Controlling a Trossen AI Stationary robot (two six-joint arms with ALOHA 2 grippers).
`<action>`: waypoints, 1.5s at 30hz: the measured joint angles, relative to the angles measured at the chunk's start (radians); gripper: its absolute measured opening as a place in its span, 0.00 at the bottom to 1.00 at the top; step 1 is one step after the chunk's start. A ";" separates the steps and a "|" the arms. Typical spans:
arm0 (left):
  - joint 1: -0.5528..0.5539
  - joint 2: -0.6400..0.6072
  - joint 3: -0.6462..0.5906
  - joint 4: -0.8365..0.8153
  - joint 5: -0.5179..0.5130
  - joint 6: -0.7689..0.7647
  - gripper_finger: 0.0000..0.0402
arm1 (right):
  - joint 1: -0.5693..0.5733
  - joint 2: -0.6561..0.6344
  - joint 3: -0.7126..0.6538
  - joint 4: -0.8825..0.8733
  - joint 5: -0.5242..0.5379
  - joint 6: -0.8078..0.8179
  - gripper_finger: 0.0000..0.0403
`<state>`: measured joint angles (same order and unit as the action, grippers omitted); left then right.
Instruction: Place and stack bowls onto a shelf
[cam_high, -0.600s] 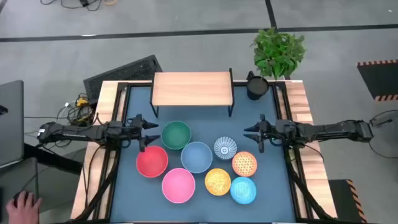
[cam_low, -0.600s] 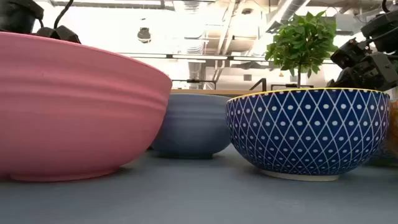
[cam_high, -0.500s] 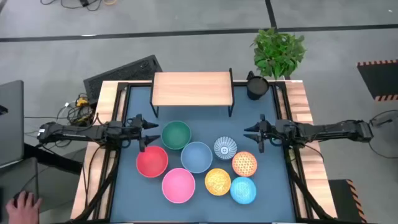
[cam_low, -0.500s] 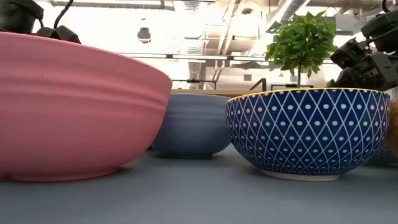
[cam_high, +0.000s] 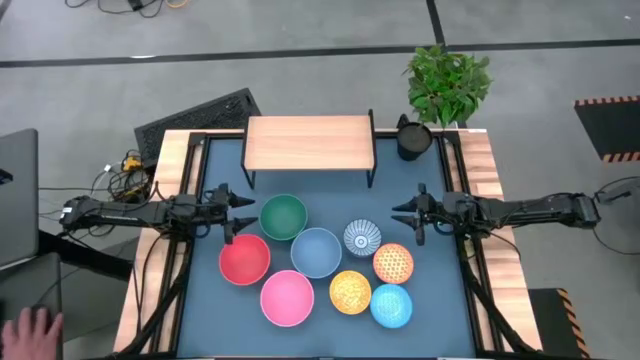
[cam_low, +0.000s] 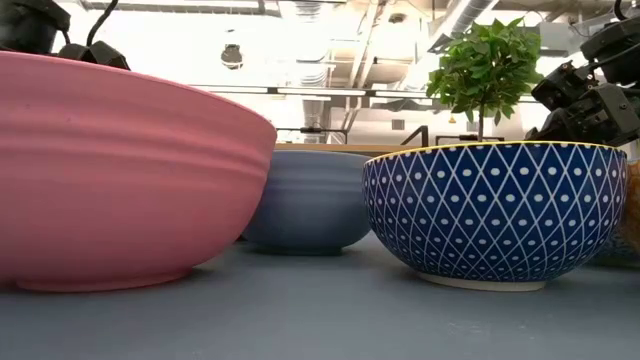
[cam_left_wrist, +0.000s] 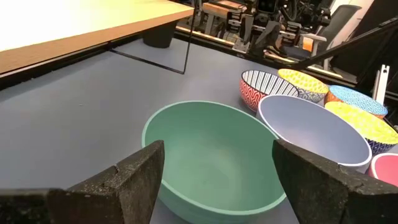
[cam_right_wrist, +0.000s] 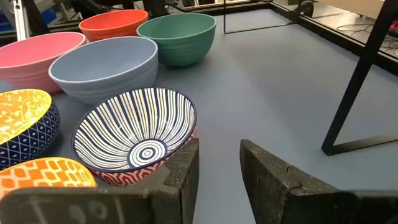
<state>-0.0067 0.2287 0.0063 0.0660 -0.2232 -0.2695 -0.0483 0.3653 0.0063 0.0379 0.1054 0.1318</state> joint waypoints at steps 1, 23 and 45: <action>0.000 0.000 0.000 0.000 0.000 0.000 0.71 | 0.000 0.000 0.000 0.000 0.000 0.000 0.35; 0.000 0.000 0.000 0.000 0.000 0.000 0.71 | 0.000 0.000 0.000 0.000 0.000 0.000 0.35; 0.000 0.000 0.000 0.007 -0.028 -0.862 0.71 | 0.004 0.000 0.000 0.087 -0.052 0.004 0.35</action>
<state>-0.0067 0.2287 0.0063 0.0734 -0.2508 -1.1312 -0.0439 0.3656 0.0067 0.1250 0.0534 0.1362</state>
